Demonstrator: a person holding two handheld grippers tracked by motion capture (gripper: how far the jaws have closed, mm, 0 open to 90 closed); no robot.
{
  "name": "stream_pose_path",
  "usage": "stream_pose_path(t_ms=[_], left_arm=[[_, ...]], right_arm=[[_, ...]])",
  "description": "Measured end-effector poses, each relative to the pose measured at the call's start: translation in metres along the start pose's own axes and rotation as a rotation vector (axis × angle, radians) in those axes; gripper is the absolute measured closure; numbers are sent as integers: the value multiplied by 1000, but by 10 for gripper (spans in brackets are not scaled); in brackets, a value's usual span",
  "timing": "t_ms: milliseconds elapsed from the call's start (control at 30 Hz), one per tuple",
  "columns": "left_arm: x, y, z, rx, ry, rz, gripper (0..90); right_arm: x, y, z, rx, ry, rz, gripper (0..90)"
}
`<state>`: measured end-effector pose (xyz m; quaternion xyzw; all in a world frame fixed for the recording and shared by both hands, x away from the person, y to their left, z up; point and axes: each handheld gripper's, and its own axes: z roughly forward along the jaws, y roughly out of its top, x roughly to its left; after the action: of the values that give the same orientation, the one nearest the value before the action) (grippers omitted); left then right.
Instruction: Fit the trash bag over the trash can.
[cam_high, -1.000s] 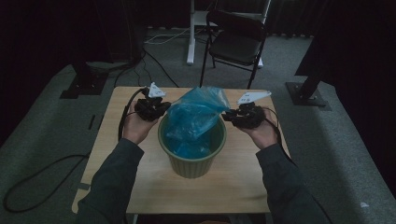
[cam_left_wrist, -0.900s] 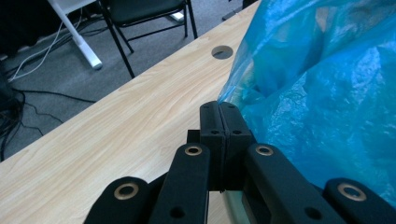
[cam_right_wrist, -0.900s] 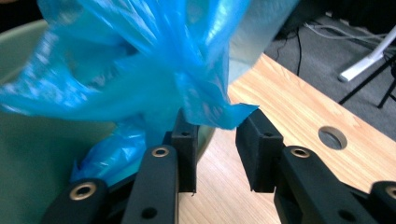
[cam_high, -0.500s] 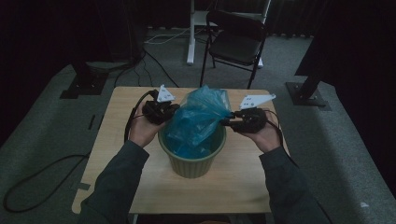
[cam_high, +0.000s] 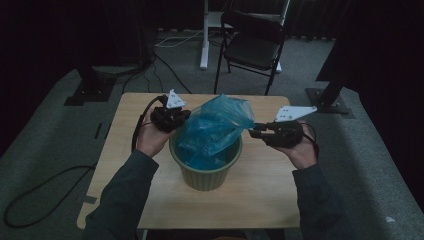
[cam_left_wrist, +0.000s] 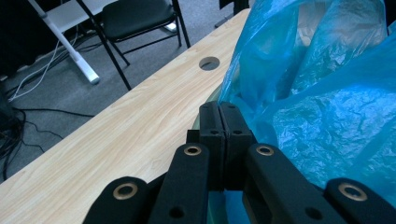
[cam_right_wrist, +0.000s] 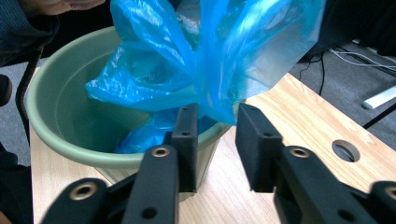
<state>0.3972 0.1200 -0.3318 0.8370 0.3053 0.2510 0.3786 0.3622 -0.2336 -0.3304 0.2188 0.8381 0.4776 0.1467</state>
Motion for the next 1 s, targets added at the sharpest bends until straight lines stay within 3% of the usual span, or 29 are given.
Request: stream_pose_path(t_ms=[233, 467, 700, 867, 1000], left_arm=[[-7, 3, 4, 8, -11, 25, 889], [-11, 4, 7, 10, -12, 41, 887], [-16, 5, 8, 6, -24, 53, 883], [-20, 7, 9, 7, -22, 68, 882], [-19, 8, 9, 9, -18, 64, 882]], right_arm=[[-4, 2, -2, -28, -25, 19, 721], [-13, 11, 1, -77, -44, 71, 772], [-15, 20, 15, -72, -49, 76, 780], [-13, 22, 28, -44, -78, 63, 714], [-14, 21, 27, -45, -96, 62, 665]])
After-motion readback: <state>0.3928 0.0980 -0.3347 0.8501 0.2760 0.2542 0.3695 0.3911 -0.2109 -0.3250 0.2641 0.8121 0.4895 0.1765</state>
